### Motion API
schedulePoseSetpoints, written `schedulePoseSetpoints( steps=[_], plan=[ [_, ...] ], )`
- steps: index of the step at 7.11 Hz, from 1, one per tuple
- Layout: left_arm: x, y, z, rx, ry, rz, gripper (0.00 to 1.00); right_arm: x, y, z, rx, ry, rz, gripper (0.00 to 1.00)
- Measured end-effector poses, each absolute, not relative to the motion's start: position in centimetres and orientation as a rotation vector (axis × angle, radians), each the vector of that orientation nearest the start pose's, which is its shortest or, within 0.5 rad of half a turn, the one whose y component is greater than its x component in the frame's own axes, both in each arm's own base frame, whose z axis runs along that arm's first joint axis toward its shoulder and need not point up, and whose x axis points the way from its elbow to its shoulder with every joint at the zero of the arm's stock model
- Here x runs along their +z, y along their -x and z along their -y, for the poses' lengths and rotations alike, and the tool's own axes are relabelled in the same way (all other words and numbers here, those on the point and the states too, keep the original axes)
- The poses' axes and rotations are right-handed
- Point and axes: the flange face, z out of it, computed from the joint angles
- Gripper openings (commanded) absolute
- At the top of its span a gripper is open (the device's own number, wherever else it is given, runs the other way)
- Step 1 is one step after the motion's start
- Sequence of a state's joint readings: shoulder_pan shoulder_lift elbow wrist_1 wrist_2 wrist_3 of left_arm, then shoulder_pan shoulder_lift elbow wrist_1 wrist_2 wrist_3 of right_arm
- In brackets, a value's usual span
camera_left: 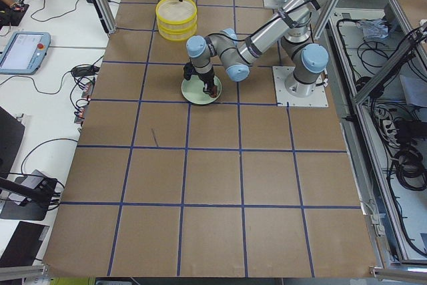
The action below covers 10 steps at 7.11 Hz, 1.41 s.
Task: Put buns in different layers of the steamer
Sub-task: 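Lift the brown bun with the left gripper while the right gripper releases and rises, then carry the brown bun into the top steamer layer and open the left gripper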
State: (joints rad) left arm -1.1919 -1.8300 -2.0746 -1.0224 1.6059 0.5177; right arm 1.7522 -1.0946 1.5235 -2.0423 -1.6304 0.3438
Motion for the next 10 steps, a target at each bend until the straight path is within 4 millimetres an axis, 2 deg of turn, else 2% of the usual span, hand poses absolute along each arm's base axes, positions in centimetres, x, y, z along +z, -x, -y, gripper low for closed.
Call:
schedulePoseSetpoints(
  steps=[1, 2, 3, 4, 5, 6, 7, 8, 9, 10],
  plan=[
    [18.8, -5.3, 48.6, 0.303, -0.214, -3.174, 0.0, 28.1, -24.3, 62.1, -0.087, -0.26, -3.178, 1.0],
    [20.2, -5.2, 49.4, 0.23, -0.177, -3.162, 0.0, 27.8, -24.2, 61.9, -0.078, -0.257, -3.183, 1.0],
    [22.5, -4.4, 50.7, 0.131, -0.135, -3.146, 0.0, 27.9, -24.1, 61.9, -0.079, -0.256, -3.183, 1.0],
    [25.7, -2.1, 52.0, 0.033, -0.138, -3.13, 0.0, 28.8, -23.6, 62.3, -0.1, -0.24, -3.178, 1.0],
    [29.2, 1.2, 53.2, -0.047, -0.154, -3.12, 0.0, 30.2, -22.3, 63.1, -0.128, -0.207, -3.176, 1.0],
    [32.7, 5.3, 54.5, -0.126, -0.125, -3.145, 0.0, 31.9, -19.7, 63.8, -0.138, -0.166, -3.174, 1.0],
    [36.0, 9.7, 55.8, -0.21, -0.05, -3.209, 0.0, 34.0, -16.7, 63.8, -0.121, -0.112, -3.169, 1.0],
    [38.4, 13.7, 56.9, -0.278, 0.033, -3.266, 0.0, 36.6, -13.3, 63.1, -0.105, -0.064, -3.169, 1.0],
    [39.4, 17.3, 58.0, -0.329, 0.091, -3.316, 0.0, 39.2, -10.0, 61.9, -0.071, -0.059, -3.171, 1.0],
    [38.7, 20.7, 59.2, -0.389, 0.154, -3.374, 0.0, 40.6, -7.4, 60.8, -0.018, -0.08, -3.163, 1.0]
  ],
)
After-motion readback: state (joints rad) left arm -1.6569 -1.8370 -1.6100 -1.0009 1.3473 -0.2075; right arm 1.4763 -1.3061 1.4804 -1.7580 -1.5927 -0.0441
